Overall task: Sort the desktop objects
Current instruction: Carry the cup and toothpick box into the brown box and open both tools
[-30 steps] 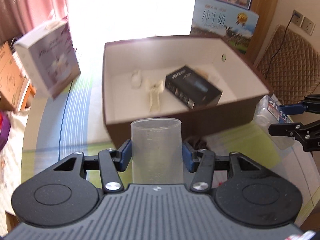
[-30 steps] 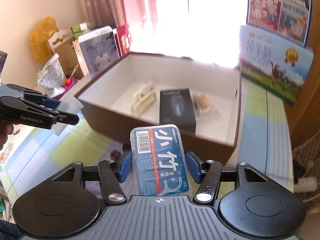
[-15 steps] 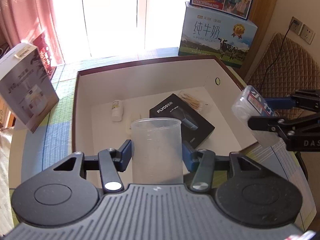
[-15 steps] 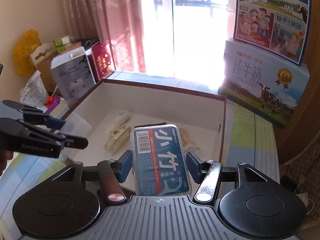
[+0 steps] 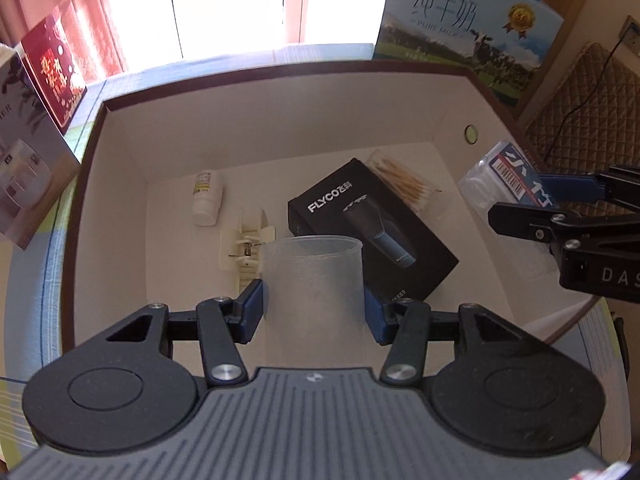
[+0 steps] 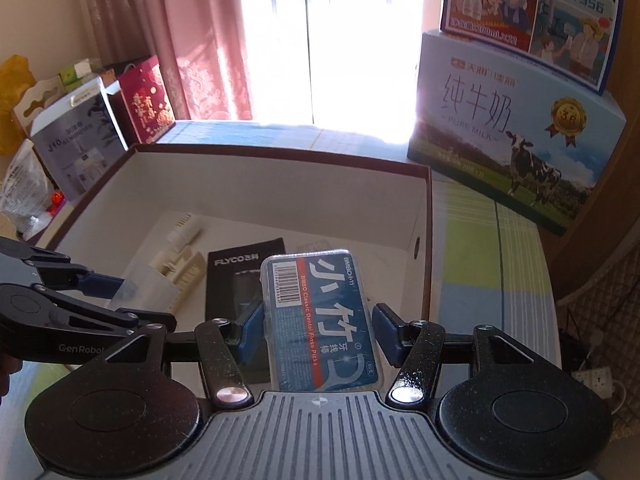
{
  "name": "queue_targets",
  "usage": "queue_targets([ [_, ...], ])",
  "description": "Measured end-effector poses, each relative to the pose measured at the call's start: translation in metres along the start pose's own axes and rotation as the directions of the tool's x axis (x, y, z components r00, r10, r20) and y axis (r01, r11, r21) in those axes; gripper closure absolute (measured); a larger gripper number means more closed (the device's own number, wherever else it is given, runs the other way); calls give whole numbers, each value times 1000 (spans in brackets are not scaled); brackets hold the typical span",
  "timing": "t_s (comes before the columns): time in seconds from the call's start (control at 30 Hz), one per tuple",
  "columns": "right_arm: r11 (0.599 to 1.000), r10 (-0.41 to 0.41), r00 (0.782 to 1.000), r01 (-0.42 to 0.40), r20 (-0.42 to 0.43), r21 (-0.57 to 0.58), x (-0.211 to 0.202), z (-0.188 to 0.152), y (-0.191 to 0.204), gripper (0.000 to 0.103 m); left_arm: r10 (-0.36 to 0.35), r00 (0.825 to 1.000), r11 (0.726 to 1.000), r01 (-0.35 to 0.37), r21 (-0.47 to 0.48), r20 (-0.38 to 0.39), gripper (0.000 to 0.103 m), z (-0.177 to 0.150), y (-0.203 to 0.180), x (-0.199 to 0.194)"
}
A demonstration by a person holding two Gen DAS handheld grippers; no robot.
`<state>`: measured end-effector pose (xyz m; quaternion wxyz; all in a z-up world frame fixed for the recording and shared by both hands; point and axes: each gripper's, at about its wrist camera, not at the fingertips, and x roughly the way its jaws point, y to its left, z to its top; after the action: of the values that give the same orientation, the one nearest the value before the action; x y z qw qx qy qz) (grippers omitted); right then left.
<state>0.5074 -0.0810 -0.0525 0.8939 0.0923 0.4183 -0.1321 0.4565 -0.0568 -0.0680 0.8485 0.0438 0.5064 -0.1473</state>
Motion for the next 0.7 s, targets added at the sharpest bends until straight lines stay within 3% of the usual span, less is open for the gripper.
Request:
queue_targets([
  [0.4, 999, -26, 999, 25, -36, -31, 21, 4, -5, 47, 28, 997, 999, -29, -22, -75, 56, 3, 0, 32],
  [0.7, 998, -33, 999, 31, -41, -52, 28, 8, -4, 47, 26, 997, 1000, -27, -11, -78, 58, 8, -3, 36],
])
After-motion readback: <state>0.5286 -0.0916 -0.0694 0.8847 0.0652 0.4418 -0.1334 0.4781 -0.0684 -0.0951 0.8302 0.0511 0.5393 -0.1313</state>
